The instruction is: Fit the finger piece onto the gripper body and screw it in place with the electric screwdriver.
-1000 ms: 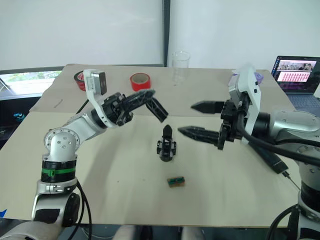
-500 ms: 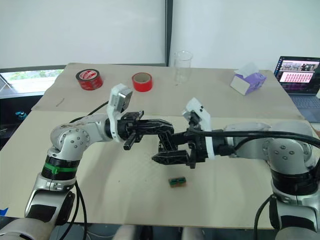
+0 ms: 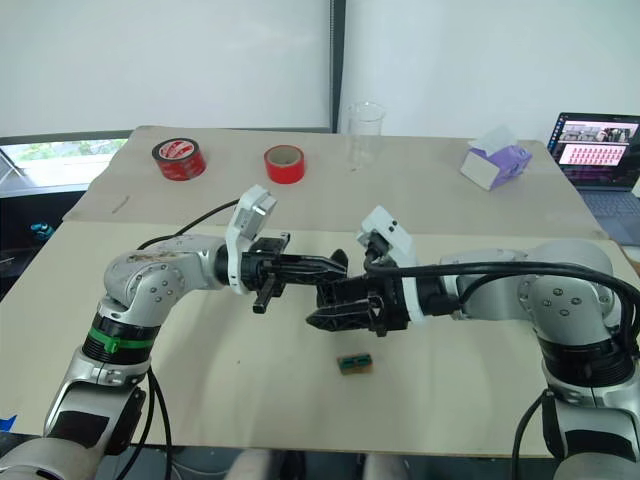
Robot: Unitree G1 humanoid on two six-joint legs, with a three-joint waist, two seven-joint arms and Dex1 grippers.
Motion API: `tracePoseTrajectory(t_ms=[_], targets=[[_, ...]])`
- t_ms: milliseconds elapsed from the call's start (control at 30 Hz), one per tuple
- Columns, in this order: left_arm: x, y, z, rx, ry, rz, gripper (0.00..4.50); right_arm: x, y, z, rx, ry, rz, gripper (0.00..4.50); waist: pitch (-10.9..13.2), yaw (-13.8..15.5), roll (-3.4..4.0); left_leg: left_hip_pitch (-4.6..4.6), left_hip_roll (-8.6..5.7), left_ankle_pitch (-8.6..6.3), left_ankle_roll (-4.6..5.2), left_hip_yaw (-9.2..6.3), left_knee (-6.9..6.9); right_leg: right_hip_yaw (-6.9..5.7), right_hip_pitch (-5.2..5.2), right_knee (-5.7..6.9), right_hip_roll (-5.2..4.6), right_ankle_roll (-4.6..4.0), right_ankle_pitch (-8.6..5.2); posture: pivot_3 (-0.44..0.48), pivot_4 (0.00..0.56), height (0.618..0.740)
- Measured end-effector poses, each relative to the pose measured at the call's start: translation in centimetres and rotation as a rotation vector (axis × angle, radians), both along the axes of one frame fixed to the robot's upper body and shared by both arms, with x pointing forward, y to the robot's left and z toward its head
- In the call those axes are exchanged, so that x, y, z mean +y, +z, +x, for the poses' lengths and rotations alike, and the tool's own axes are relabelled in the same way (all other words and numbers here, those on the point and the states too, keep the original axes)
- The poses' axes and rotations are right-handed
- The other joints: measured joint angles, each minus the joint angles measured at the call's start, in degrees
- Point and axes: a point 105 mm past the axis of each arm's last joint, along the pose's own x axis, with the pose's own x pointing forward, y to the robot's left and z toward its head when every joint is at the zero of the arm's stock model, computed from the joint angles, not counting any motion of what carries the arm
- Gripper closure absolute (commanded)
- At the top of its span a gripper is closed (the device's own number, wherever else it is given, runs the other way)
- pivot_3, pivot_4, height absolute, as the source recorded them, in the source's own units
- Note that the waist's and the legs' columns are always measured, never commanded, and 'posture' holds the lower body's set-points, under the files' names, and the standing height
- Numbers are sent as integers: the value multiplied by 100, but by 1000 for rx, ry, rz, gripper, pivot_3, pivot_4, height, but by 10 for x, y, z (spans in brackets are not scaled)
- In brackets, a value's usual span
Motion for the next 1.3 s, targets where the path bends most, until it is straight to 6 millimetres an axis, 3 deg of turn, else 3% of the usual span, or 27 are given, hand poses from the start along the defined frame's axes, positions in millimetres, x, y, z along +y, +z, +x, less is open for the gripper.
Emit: tracePoseTrajectory(t_ms=[167,267,467,567,600,767,900,1067,1300], targets=[[1,0,-6,-13,-30,2,4500,0,-1,0,6,0,-5,3963,0,-1,0,2,1,-1,1,-1,-1,0,0,2,1,1,-1,0,150,740],[3,-1,-9,-11,-50,1,4500,2,-1,-5,7,27,-5,4034,0,1,0,1,2,-2,3,-3,-1,-2,0,1,2,5,-3,0,150,740],[11,9,-6,-29,-3,-39,1721,2,-5,-12,-2,62,22,4093,1,0,-1,0,2,-12,21,-3,0,-1,0,0,1,8,-4,0,150,740],[33,17,-3,-81,55,-56,259,-5,2,-11,-65,51,88,4093,1,-7,0,3,2,-7,11,-1,-2,-1,0,0,2,19,-11,0,150,740],[41,16,0,-109,88,-51,0,-9,4,-10,-86,44,106,4094,1,-6,-1,5,2,1,-3,0,-2,-1,2,0,3,30,-18,0,150,740],[79,-12,15,-274,212,74,0,-24,-3,-8,-165,39,150,4094,1,8,0,8,1,-13,20,3,-1,-3,2,-1,1,36,-22,0,150,740],[94,-65,27,-340,263,252,0,-34,-6,4,-308,41,233,4095,1,47,0,2,0,-17,27,4,2,-4,1,-7,-4,36,-22,0,150,740],[77,-102,34,-337,252,330,0,-47,-14,24,-472,28,261,4096,1,74,0,-2,-2,-21,34,10,9,-5,0,-6,-9,16,-7,0,150,740],[36,-121,51,-332,289,333,0,-43,-25,28,-564,94,265,4096,1,52,0,5,1,-16,29,9,9,-8,2,4,-4,3,1,0,150,740]])
